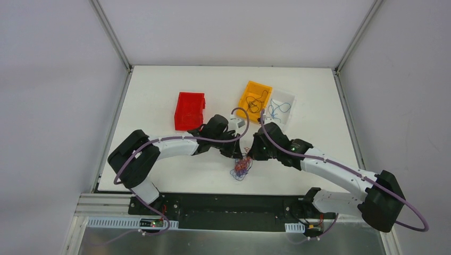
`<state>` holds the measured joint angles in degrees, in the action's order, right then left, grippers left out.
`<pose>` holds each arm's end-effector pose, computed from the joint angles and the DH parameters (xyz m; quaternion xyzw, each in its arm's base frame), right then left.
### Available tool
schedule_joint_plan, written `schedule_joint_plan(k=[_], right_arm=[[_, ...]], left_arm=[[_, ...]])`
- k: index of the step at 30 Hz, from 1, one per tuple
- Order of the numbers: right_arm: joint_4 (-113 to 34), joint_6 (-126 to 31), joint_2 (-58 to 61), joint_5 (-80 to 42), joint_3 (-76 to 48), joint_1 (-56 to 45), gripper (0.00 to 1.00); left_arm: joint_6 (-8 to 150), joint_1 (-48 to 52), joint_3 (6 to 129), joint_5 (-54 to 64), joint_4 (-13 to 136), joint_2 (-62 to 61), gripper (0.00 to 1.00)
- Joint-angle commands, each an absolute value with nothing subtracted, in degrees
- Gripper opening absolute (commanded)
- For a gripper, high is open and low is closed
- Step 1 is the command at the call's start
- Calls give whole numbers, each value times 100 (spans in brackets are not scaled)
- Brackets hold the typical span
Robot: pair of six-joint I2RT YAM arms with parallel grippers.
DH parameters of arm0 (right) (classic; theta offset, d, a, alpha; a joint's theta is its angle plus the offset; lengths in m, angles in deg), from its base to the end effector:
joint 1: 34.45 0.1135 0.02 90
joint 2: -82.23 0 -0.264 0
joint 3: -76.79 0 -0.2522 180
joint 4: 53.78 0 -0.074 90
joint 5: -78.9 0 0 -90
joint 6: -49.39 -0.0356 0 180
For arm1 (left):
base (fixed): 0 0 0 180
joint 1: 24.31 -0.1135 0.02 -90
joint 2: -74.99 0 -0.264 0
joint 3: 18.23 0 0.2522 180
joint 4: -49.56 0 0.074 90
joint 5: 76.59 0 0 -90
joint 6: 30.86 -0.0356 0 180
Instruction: Untangle the cables
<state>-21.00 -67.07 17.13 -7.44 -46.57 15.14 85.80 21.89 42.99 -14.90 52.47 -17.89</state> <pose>0.1577 0.1818 0.2437 -0.1696 0.8945 0.2312 0.3429 0.2195 -0.2532 0.1850 0.2577 0.8266 -0.4420 0.2343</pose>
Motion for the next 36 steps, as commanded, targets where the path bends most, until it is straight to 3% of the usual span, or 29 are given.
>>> schedule_joint_plan(k=[1, 11, 19, 29, 31, 33, 36], right_arm=[[-2145, -6733, 1732, -523, -4375, 1474, 0], [-810, -7214, 2319, 1311, -4473, 1017, 0], [-381, -7719, 3213, 1741, -5009, 97, 0], [6, -7974, 3413, 1932, -4954, -389, 0], [-94, -7659, 3434, 1682, -4899, -411, 0], [-596, -6975, 3495, 302, -4921, -421, 0], [-1450, -6634, 3549, -1627, -5014, -410, 0]], left_arm=[[8597, 2237, 4330, -1693, 4877, -1790, 0], [8476, 2115, 3790, 859, 6888, -205, 0], [9297, 810, 2929, 1024, 7581, 1424, 0], [9552, 584, 3098, 2074, 8687, 2537, 0], [9470, 588, 3141, 2082, 8731, 2640, 0], [9300, 579, 3203, 1760, 8677, 2613, 0], [8966, 584, 3377, 769, 8425, 2315, 23]])
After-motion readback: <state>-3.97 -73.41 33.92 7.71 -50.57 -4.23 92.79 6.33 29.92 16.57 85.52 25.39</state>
